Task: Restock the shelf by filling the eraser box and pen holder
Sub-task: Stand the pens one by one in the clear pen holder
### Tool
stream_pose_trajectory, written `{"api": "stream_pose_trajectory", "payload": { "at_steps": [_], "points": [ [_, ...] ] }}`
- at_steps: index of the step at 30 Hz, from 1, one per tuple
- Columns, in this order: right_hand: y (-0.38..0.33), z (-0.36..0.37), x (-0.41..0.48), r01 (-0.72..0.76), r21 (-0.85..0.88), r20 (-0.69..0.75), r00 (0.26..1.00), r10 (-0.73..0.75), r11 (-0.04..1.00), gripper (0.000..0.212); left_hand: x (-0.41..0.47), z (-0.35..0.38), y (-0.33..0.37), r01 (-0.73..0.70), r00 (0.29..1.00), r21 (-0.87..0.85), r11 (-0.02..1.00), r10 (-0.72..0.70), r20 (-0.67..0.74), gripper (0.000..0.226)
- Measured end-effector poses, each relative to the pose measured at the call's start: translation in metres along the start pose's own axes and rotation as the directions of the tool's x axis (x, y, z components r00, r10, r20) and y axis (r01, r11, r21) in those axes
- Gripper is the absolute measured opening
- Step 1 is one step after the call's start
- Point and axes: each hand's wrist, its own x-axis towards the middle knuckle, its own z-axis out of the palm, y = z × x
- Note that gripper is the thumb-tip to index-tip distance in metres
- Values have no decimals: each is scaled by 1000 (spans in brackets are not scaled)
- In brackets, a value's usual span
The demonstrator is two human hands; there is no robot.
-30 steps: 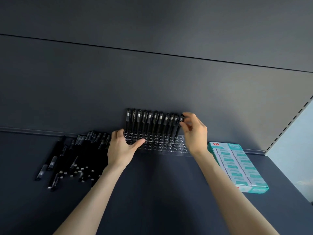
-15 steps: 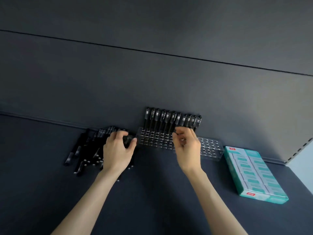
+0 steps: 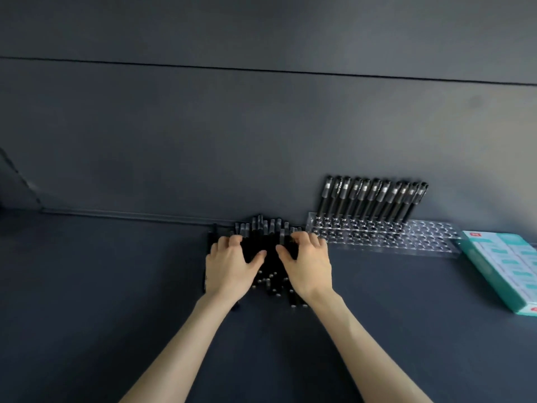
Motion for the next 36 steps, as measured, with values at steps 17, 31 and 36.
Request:
{"api": "stream_pose_trajectory", "payload": {
  "at_steps": [17, 31, 36],
  "points": [
    [-15, 19, 6, -204, 202, -138, 962, 234, 958, 27, 29, -19, -9, 0, 967, -176, 984, 45, 252, 52],
    [-13, -10, 2, -96, 557, -126, 972, 198, 825, 12, 5, -30, 5, 80, 956, -679, 729, 138, 261, 37],
    [8, -49, -3, -29, 631, -127, 982, 140, 775, 16, -21, -17, 45, 137, 935, -867, 479, 226, 272, 8]
  ]
}}
